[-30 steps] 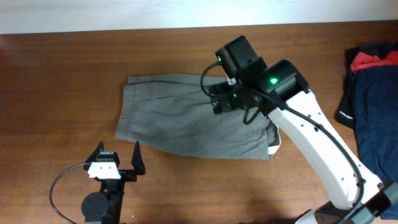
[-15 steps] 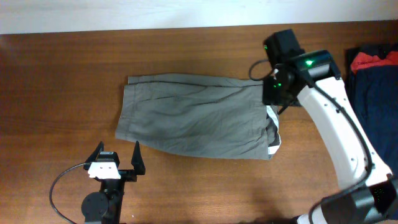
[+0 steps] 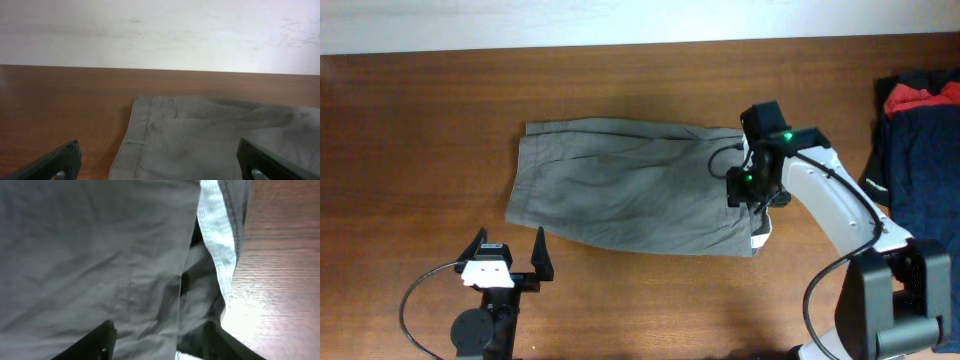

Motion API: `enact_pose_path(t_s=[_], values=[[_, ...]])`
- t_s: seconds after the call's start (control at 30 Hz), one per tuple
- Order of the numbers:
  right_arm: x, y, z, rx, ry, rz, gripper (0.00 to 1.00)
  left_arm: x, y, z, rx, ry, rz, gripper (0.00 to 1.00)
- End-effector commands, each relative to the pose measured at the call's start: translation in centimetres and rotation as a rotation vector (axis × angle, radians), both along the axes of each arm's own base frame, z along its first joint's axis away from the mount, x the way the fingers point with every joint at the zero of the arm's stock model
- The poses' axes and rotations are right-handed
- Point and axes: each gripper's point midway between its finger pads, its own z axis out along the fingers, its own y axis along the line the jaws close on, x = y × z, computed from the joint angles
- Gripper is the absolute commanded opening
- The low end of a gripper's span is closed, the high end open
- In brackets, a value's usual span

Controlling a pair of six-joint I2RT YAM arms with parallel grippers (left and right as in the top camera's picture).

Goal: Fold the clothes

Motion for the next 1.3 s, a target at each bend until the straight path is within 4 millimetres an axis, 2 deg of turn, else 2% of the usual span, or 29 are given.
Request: enact_pose_path(t_s=[0.0, 0.13, 0.47, 0.7, 0.87, 0.97, 1.27], values=[[-0.8, -0.7, -1.6, 0.019, 0.031, -0.017, 0.59, 0.0, 0.3, -0.1, 0.020, -0.002, 0.011, 0.99], [-1.1, -0.3, -3.4, 0.050, 0.052, -0.019, 0.56, 0.0, 0.3, -0.1, 0.020, -0.002, 0.011, 0.99], [-0.7, 0.4, -5.3, 0.088, 0.068, -0.016, 0.53, 0.0, 0.3, -0.1, 0.020, -0.002, 0.011, 0.99], [-0.4, 0.3, -6.5, 0.079, 0.079, -0.018, 0.37, 0.0, 0.2, -0.1, 0.020, -0.002, 0.011, 0.99], [1.0, 0.5, -6.6, 0.083, 0.023, -0.016, 0.24, 0.0, 0.2, -0.1, 0.020, -0.002, 0.011, 0.99], [2.3, -0.3, -6.5, 0.042, -0.029, -0.047, 0.18, 0.0, 0.2, -0.1, 0.020, -0.002, 0.011, 0.99], [5.7, -1.7, -5.8, -0.034, -0.177, -0.078, 0.04, 0.0, 0.3, -0.1, 0.020, -0.002, 0.011, 0.99]])
